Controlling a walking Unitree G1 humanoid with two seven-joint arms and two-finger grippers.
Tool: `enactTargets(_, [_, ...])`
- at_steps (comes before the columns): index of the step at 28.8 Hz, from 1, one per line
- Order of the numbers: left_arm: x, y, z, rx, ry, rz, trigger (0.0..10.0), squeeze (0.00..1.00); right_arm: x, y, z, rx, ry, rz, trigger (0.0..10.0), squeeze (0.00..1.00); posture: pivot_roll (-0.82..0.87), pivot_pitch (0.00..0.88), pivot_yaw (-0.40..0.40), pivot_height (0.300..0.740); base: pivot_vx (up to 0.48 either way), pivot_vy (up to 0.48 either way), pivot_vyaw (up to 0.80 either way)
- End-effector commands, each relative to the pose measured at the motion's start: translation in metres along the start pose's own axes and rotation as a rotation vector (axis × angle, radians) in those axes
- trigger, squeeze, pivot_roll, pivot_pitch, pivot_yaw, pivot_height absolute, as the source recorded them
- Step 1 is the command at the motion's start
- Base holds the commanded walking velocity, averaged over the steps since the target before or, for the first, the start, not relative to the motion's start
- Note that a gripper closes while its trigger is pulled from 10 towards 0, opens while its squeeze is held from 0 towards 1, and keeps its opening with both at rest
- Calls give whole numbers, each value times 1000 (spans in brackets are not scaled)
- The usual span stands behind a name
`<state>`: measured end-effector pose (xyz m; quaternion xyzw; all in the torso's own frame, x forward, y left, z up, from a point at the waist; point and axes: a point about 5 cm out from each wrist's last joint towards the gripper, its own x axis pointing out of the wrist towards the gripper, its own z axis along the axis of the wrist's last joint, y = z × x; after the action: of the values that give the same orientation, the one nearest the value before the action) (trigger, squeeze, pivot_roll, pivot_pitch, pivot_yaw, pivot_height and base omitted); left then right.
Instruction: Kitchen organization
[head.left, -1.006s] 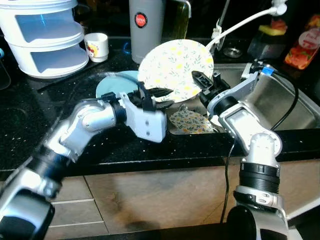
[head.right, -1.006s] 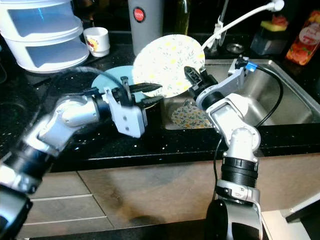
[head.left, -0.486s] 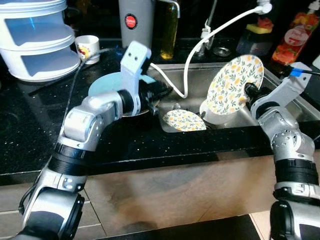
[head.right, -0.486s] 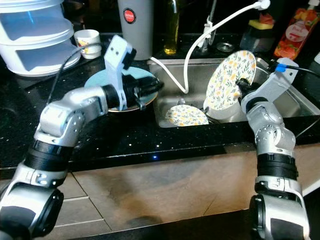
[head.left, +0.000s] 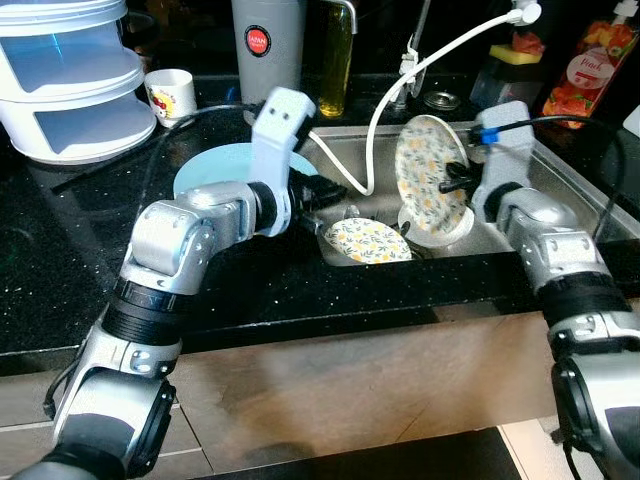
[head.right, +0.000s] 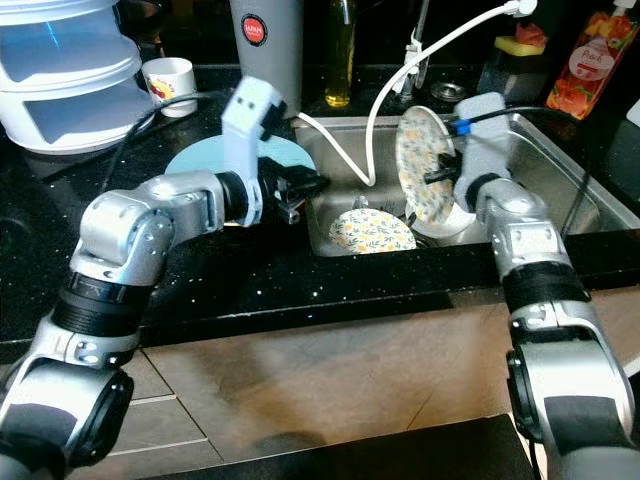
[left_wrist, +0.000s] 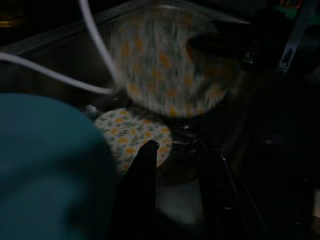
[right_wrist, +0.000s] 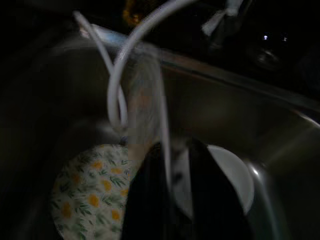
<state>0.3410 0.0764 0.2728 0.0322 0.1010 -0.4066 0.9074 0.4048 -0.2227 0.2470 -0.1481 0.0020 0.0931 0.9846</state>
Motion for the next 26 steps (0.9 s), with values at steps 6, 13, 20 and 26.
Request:
enactTargets(6, [4,-11,11,23,-27,-23,10000,0,3,2,-13,-35,89,15,10000,1000,112,49,-45,740,0,0,0])
enactTargets(13, [-3,0,21,43,-93,71,10000,0,-11,-43,63,48,-339,-232,10000,0,114,56,-38,740,0,0,0])
enactTargets(20, [-40,30,23,139,-100,230,10000,0,-44,17,90,178,-565,264,10000,0,113,68,-21,740,0,0,0])
enactTargets(26, [-93,75,0,47,-30,440,10000,0,-42,66,51,638,-434,393,10000,0,146,85,-20,740,0,0,0])
